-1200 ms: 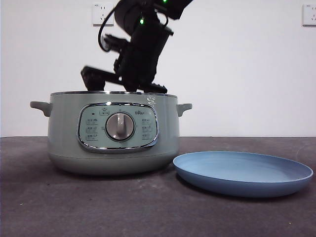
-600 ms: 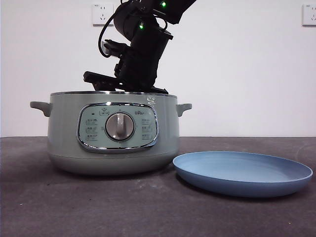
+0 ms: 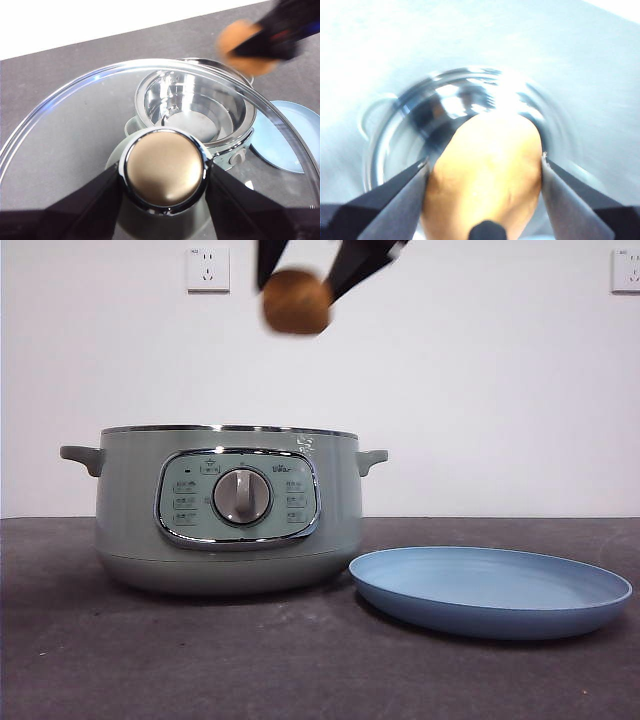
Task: Take the potato out from the steamer,put the potato on the plate,close the lid
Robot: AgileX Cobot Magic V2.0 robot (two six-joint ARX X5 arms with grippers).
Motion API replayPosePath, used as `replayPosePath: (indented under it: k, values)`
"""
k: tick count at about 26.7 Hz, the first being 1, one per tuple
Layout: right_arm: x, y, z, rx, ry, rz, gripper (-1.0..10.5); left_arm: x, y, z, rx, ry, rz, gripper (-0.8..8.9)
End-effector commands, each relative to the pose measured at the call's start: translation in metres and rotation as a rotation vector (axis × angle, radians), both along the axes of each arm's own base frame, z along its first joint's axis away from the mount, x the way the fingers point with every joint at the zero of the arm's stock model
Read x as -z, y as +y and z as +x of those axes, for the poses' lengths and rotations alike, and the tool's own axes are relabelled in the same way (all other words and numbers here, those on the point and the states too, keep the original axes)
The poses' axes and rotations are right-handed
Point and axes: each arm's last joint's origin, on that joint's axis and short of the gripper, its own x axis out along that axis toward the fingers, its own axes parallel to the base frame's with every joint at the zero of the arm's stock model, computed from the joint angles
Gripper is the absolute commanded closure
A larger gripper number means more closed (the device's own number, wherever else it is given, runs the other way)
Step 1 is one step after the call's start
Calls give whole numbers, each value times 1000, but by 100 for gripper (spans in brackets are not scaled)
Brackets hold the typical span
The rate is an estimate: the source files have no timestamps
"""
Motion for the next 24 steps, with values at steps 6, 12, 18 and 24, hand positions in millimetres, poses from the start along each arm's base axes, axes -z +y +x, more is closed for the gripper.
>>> replayPosePath:
  k: [6, 12, 18, 24]
  values:
    - [-45, -66, -53, 103, 2, -122, 964, -10, 0, -4, 56, -77, -25, 822]
    - [-9, -95, -66, 172, 50, -130, 966, -10, -1, -4, 71, -75, -32, 822]
    - [55, -107, -66, 193, 101, -113, 965, -9, -2, -3, 80, -69, -35, 822]
    - [119, -109, -61, 185, 144, -62, 965, -8, -2, 0, 80, -54, -33, 822]
